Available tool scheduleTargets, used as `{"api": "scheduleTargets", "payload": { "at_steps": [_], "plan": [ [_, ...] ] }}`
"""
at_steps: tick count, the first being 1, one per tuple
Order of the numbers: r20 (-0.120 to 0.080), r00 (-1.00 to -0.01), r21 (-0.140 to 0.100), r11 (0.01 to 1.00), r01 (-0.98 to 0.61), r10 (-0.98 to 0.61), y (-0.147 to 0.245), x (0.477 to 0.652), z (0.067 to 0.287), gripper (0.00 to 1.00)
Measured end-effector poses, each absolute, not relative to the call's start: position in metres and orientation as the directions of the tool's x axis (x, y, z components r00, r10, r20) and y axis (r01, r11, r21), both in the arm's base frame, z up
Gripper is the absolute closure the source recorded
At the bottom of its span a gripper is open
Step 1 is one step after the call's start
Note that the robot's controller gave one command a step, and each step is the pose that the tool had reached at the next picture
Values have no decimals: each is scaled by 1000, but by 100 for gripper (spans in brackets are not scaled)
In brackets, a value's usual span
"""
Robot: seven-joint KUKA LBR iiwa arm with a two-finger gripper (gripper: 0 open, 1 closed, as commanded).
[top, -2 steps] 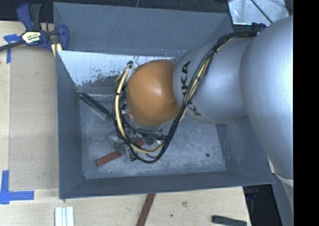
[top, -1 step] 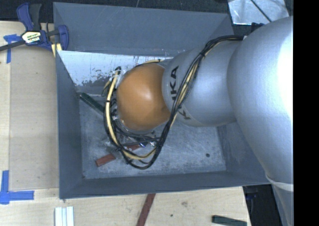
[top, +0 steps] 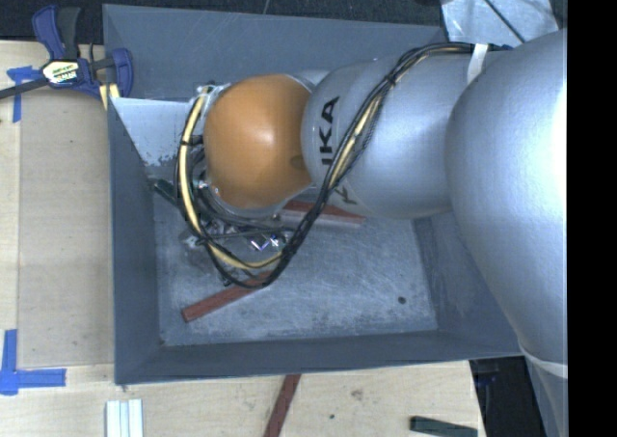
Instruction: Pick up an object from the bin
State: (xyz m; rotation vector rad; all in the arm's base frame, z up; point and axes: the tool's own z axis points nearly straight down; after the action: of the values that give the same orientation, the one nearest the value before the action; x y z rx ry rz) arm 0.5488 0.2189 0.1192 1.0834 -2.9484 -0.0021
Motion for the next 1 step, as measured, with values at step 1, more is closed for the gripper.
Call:
{"api": "scheduleTargets", "payload": {
  "at_steps": [1],
  "plan": [
    [-1, -775, 1, 775, -632, -632, 190, 491, 97, 0]
  ]
}}
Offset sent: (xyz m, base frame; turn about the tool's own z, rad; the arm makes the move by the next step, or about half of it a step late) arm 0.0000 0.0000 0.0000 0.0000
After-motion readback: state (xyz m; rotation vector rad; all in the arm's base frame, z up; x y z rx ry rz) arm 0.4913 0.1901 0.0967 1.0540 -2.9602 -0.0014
